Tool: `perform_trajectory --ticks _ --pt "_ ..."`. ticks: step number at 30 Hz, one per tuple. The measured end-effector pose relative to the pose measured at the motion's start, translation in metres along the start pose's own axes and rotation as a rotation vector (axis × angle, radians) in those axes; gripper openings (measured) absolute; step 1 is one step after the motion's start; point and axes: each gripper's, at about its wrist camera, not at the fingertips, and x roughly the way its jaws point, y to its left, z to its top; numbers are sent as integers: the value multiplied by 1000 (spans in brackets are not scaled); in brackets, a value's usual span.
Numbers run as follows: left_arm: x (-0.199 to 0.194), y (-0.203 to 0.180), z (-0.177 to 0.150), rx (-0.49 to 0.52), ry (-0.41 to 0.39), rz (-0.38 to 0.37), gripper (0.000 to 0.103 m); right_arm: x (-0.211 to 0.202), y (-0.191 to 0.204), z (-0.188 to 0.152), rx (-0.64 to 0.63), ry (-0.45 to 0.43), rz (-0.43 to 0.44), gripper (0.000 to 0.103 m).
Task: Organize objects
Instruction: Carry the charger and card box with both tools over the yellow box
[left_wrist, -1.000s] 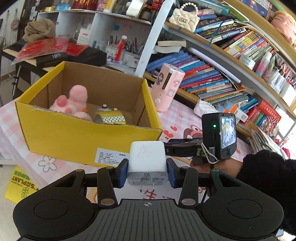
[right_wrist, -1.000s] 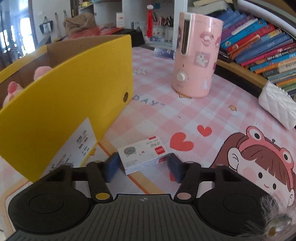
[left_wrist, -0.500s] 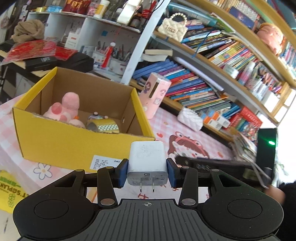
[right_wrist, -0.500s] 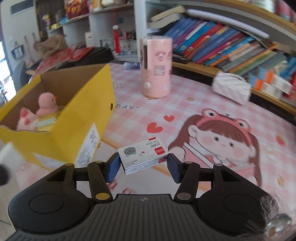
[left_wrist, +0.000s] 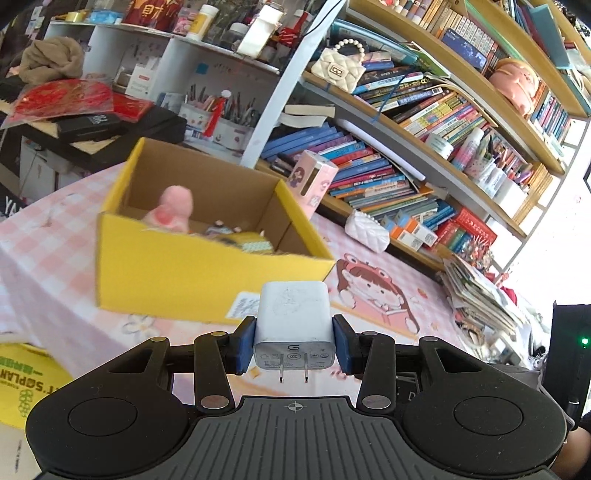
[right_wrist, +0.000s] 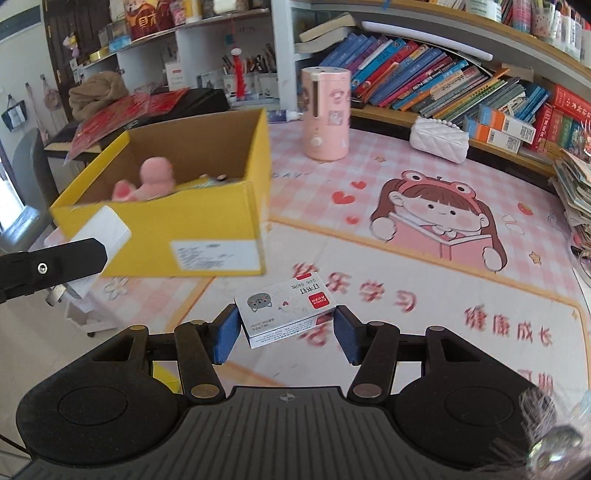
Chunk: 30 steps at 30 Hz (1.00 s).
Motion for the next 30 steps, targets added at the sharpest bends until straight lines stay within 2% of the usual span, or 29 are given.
perform_trajectory --ticks 17,24,30 --pt "-70 45 -16 18 -8 2 41 -32 83 -47 17 -6 7 53" --pt "-87 51 -15 14 -41 5 41 -41 102 -48 -6 -17 14 53" --pt "-88 49 -7 9 -76 -8 41 -45 107 -40 -40 -38 19 53"
